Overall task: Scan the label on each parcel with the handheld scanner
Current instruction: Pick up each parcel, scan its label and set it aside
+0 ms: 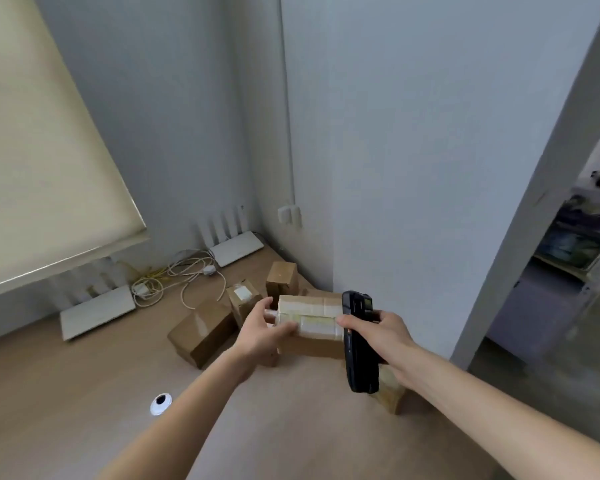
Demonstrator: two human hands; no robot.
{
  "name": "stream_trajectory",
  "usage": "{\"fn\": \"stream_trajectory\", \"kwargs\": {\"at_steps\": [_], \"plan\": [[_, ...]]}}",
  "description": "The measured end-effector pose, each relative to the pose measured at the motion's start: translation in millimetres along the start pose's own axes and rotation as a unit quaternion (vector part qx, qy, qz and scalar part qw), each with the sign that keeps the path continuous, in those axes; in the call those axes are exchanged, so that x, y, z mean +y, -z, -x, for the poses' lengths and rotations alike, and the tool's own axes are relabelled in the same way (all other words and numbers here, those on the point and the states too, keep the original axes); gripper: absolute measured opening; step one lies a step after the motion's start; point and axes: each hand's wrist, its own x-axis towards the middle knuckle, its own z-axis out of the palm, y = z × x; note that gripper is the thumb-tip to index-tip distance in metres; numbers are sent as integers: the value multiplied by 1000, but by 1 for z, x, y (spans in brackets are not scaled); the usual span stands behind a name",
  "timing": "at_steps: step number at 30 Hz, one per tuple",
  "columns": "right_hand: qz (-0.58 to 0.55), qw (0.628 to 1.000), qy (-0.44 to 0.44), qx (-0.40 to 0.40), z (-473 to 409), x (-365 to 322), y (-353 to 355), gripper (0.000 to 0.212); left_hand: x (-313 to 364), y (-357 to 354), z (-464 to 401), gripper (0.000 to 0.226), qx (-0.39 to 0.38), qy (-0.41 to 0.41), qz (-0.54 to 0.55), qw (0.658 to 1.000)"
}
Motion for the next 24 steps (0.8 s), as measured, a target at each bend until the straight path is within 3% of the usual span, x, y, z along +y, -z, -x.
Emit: {"fn": "stream_trajectory", "kwargs": {"at_steps": [3,8,11,19,24], "plan": [[1,999,32,-40,59,-19,-27,55,-6,43,66,67,4,-28,32,999],[32,990,96,-96,142,-47,-67,49,-7,99,153,30,151,-50,134,978],[50,984,119,-120,176,-67,-86,52,-6,130,191,28,212,-62,155,963],[81,962,184,-183,220,-99,-122,44,1,184,267,35,188,-112,174,960],[108,947,200,-226,232,-105,-138,49,2,202,293,28,197,-93,222,950]]}}
